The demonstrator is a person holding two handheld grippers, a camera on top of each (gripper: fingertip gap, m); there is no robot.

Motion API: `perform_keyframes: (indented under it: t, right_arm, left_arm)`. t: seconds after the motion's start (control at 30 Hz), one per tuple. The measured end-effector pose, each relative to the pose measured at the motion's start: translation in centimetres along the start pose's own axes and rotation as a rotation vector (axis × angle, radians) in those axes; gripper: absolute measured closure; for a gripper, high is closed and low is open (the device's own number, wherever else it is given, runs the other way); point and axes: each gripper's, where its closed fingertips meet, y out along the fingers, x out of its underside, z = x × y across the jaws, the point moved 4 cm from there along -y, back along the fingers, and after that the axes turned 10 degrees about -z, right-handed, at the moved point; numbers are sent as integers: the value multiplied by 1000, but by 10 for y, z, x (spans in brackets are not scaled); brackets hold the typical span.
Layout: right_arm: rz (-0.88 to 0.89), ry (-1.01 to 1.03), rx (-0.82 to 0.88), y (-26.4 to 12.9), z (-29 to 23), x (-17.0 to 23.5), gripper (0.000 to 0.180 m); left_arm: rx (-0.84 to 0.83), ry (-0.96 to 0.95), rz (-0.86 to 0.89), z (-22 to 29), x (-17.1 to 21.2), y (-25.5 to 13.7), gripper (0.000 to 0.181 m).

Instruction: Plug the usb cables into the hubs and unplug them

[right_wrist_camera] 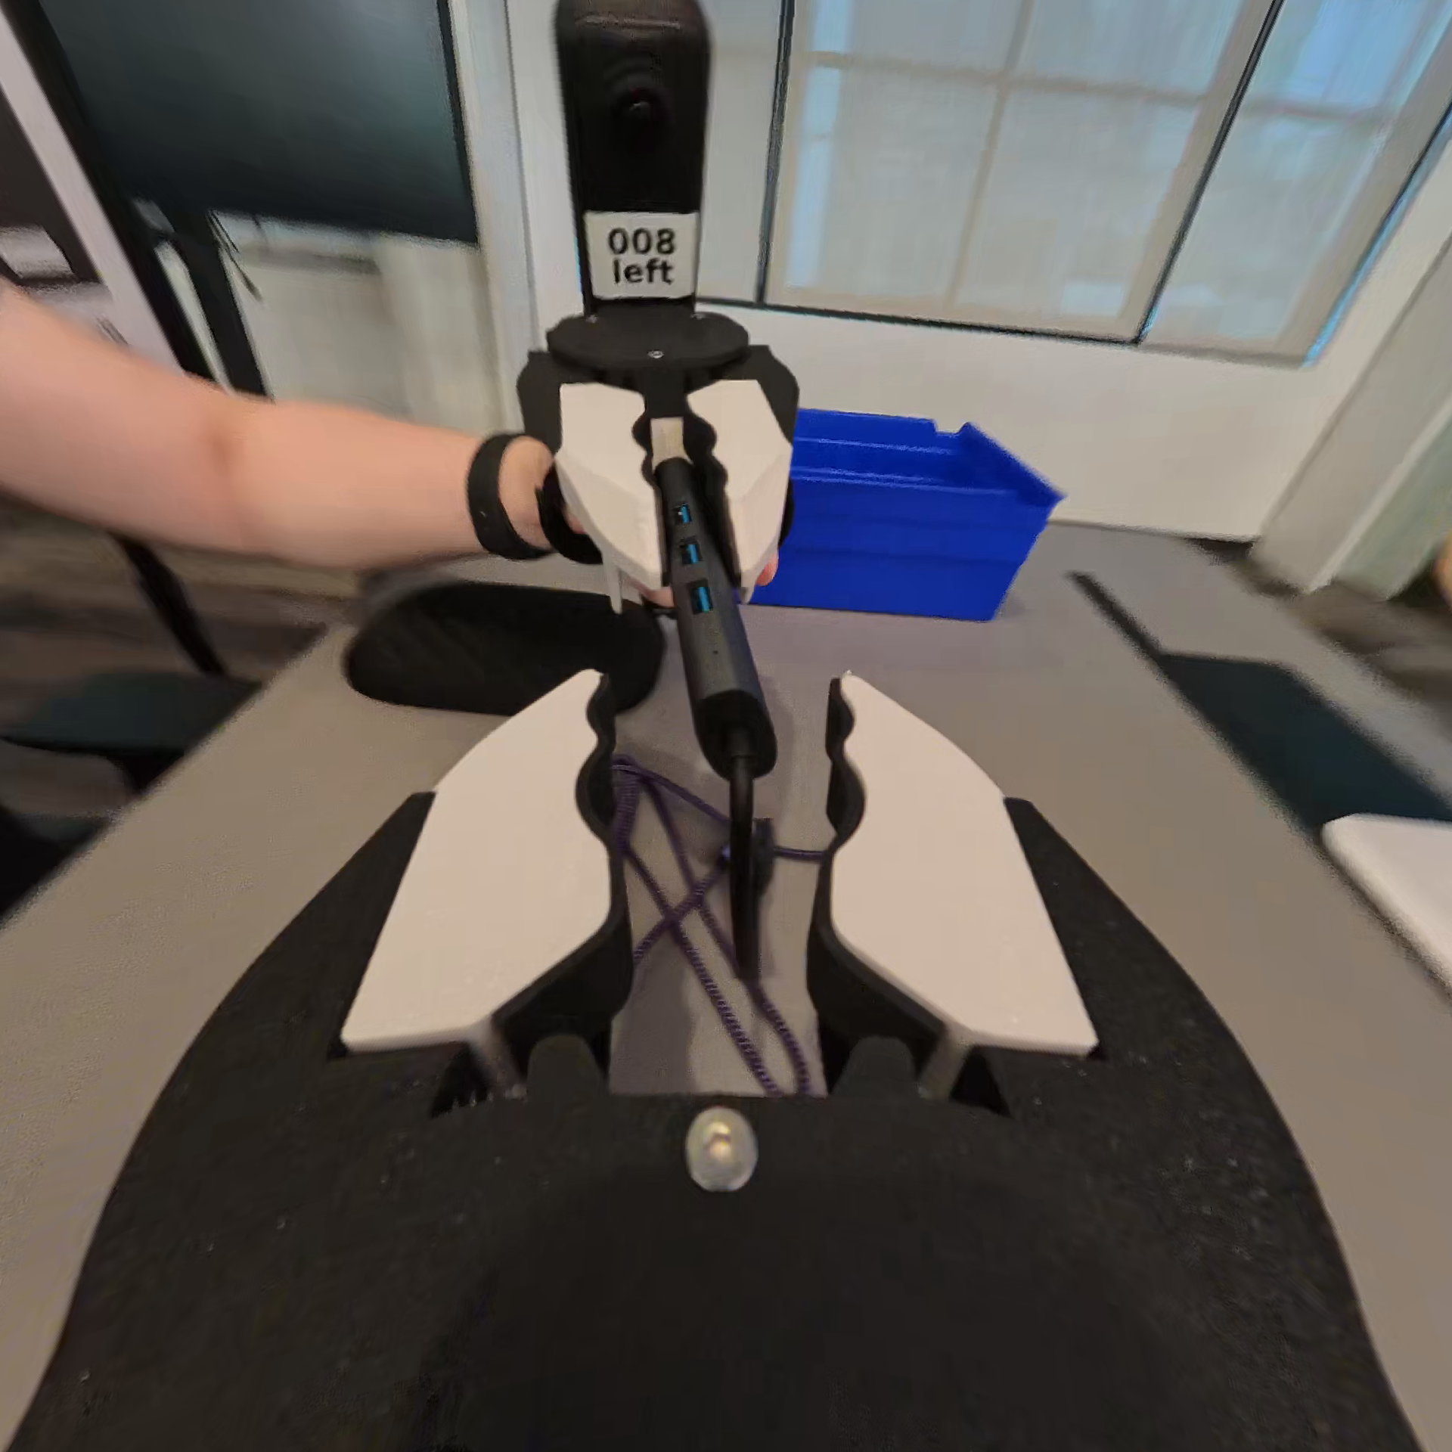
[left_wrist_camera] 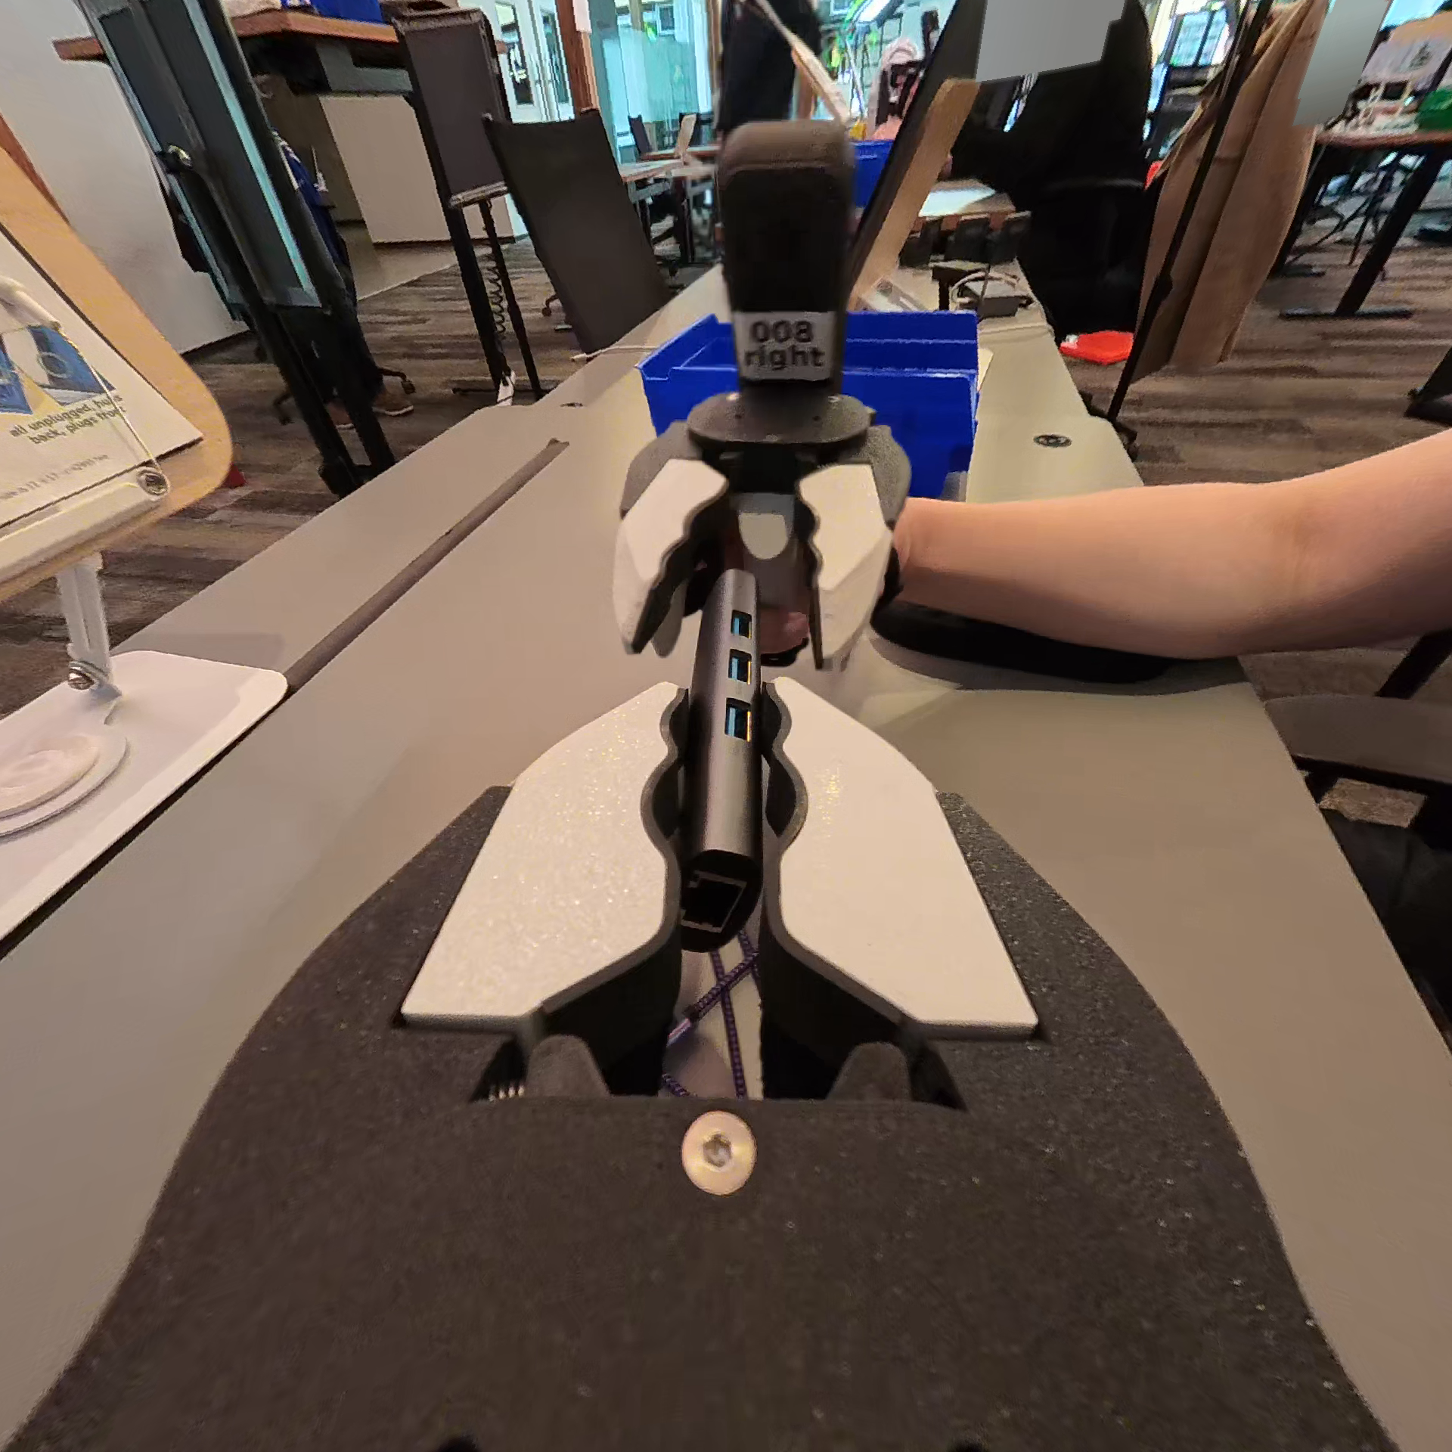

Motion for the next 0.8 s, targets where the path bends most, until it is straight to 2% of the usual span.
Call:
perform_keyframes:
  t: [0.1, 0.17, 0.3, 0.7, 0.77, 0.8]
  right_arm:
    - [7, -166, 120, 2, -7, -12, 139]
    - [-10, -203, 127, 4, -11, -12, 150]
    - [-30, -226, 121, 7, -14, -11, 159]
    - [-56, -253, 108, 7, -17, -13, 163]
    - [-65, -271, 141, 7, -16, -13, 163]
    - [-63, -277, 150, 6, -15, -14, 163]
  left_arm:
    - [29, -1, 14, 4, -1, -2, 164]
    - [37, 10, 17, 6, -2, -1, 164]
    - [59, 17, 31, 10, -6, 1, 164]
    - [103, -10, 58, 11, -6, 1, 164]
    - [68, -29, 52, 6, -5, 1, 160]
    - [31, -39, 43, 2, -4, 1, 152]
